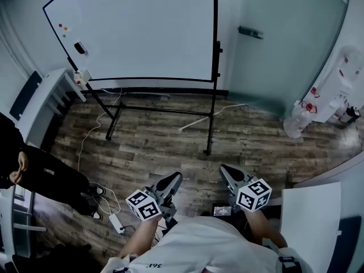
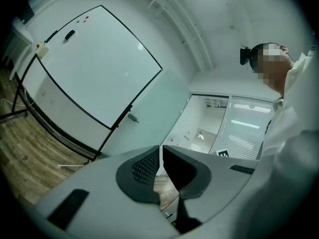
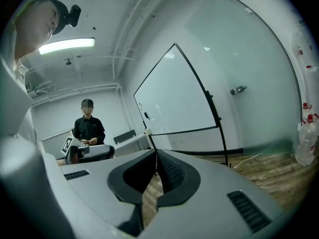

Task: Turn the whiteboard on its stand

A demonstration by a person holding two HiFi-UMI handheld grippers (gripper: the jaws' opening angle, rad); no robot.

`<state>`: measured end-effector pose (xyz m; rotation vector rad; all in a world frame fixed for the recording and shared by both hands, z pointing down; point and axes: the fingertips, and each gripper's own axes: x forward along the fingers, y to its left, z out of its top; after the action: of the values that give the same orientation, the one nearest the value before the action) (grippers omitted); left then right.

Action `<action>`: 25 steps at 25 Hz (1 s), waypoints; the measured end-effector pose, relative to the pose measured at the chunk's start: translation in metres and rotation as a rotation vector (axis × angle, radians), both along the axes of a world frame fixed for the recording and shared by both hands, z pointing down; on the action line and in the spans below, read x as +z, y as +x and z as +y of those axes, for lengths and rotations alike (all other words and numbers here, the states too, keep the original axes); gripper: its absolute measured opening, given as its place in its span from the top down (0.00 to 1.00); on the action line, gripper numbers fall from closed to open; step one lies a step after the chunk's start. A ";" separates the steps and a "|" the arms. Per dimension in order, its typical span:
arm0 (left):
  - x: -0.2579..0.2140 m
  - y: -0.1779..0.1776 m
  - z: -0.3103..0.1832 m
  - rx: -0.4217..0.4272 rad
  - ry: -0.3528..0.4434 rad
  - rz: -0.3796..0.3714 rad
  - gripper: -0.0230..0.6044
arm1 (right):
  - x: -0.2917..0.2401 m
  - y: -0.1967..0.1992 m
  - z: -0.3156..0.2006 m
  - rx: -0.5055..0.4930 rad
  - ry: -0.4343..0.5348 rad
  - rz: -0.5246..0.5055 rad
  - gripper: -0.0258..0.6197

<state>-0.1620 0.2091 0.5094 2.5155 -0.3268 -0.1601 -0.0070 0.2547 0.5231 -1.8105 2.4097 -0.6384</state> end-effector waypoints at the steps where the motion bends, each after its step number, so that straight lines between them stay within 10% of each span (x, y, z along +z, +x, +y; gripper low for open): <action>1: 0.000 0.003 -0.001 -0.008 0.002 -0.003 0.95 | 0.001 0.005 0.000 -0.002 -0.001 0.010 0.92; 25: -0.002 0.080 -0.083 0.033 0.094 -0.020 0.89 | 0.014 0.065 -0.071 0.033 0.021 0.019 0.82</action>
<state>-0.0818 0.1261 0.5071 2.6148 -0.2924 -0.1403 0.0581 0.1835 0.5370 -1.8526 2.3844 -0.5937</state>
